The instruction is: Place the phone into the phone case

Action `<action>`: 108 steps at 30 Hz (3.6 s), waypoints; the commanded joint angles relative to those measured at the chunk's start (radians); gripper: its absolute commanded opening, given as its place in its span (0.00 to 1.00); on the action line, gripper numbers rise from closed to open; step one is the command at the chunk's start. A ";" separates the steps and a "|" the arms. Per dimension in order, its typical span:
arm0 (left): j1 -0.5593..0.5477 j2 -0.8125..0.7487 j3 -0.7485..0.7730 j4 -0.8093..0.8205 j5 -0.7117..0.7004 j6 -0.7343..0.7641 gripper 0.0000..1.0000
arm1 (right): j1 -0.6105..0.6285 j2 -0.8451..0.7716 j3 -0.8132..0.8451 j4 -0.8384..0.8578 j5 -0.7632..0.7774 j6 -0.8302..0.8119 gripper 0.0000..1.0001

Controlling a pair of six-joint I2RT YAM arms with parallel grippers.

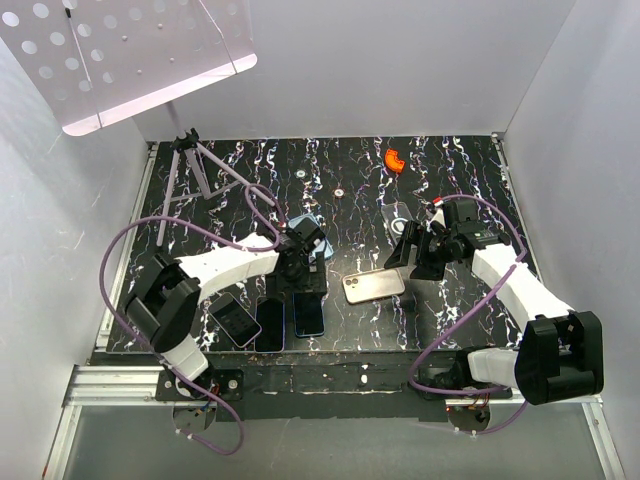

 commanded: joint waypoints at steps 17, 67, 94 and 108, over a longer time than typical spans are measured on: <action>-0.132 0.153 0.040 0.001 -0.090 -0.164 0.96 | 0.017 0.024 0.004 0.013 -0.014 0.010 0.88; -0.161 -0.360 -0.097 0.138 -0.065 0.268 0.00 | 0.036 0.090 0.207 -0.070 -0.289 -0.052 0.86; -0.347 -0.460 -0.120 0.204 -0.166 0.382 0.00 | 0.363 0.430 0.414 -0.112 -0.625 -0.104 0.69; -0.368 -0.465 -0.112 0.211 -0.179 0.361 0.00 | 0.421 0.522 0.400 -0.066 -0.714 -0.107 0.36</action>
